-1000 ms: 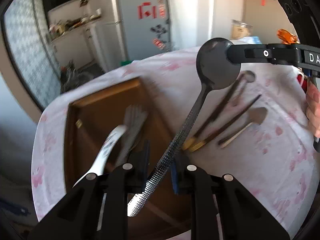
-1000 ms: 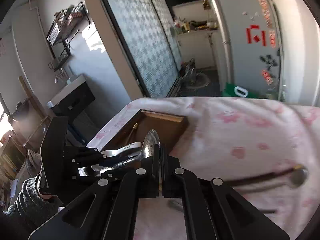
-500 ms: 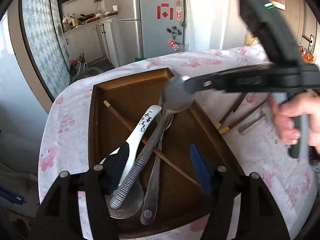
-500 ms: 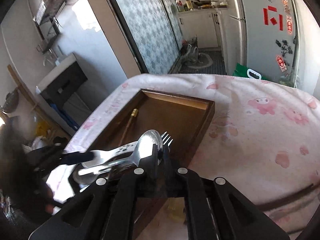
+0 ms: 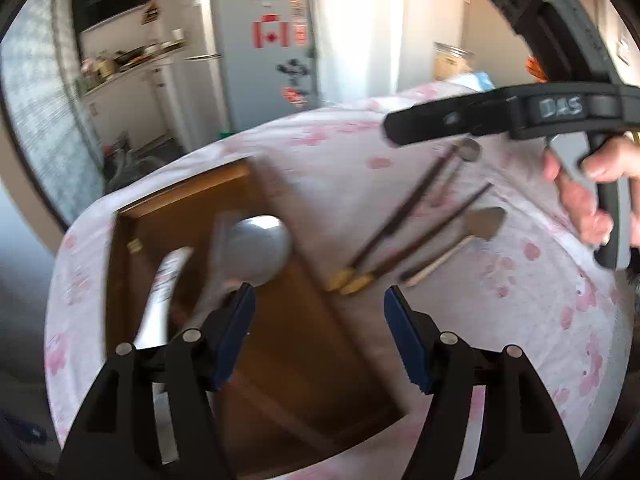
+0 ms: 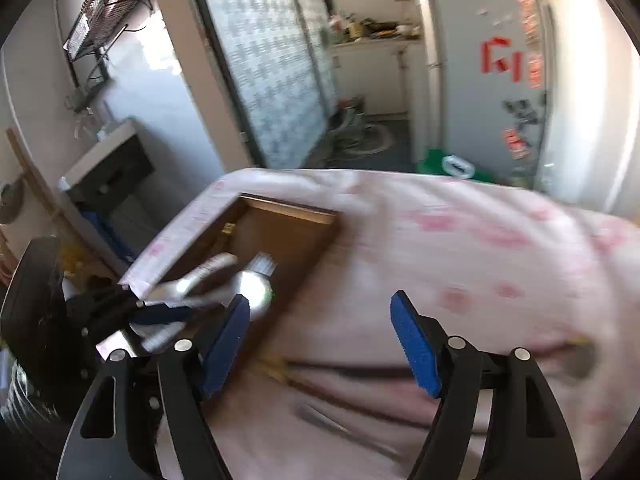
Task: Organize utensils
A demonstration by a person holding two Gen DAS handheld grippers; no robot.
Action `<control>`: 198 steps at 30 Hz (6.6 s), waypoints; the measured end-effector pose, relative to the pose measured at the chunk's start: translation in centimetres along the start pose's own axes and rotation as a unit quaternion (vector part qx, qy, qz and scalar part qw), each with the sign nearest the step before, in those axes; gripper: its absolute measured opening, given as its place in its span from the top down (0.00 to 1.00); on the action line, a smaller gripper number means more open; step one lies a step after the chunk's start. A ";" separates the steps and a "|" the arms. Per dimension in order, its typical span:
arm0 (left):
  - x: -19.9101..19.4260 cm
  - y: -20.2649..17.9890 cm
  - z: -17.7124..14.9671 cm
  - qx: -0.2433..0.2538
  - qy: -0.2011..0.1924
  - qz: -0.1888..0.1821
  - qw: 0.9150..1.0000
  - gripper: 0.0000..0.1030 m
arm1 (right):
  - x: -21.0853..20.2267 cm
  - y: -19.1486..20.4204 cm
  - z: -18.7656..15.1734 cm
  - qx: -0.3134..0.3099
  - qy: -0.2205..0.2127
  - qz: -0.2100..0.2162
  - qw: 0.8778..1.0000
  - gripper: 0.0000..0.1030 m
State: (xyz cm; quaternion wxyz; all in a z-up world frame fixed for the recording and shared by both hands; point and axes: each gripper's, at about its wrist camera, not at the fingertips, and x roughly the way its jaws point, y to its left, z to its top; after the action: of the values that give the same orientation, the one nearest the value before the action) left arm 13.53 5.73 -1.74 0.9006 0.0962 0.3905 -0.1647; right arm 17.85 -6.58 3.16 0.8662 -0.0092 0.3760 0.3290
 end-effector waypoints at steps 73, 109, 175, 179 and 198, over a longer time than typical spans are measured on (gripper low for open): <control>7.5 -10.5 4.1 0.084 0.032 -0.075 0.993 0.99 | 0.5 -11.1 -10.6 0.307 0.022 0.142 0.941 0.29; 6.6 -10.7 2.2 0.062 0.033 -0.097 0.993 0.40 | -0.3 -8.5 -9.1 0.277 -0.038 0.062 0.958 0.97; 4.5 -7.5 1.7 0.079 0.057 -0.012 0.995 0.43 | -2.2 -10.2 -8.5 0.260 -0.021 0.071 0.963 0.40; 6.2 -6.9 1.9 0.066 0.077 -0.027 0.994 0.43 | -1.7 -10.9 -9.3 0.264 -0.018 0.076 0.961 0.40; 2.6 -8.7 2.2 0.050 0.038 -0.070 0.996 0.92 | 1.0 -10.4 -10.0 0.309 0.006 0.090 0.947 0.38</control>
State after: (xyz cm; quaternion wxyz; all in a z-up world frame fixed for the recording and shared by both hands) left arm 13.45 -3.59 -2.52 0.8653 0.1193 0.4220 -0.2428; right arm 17.88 -16.84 -7.10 0.7911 0.2905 0.4636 0.2735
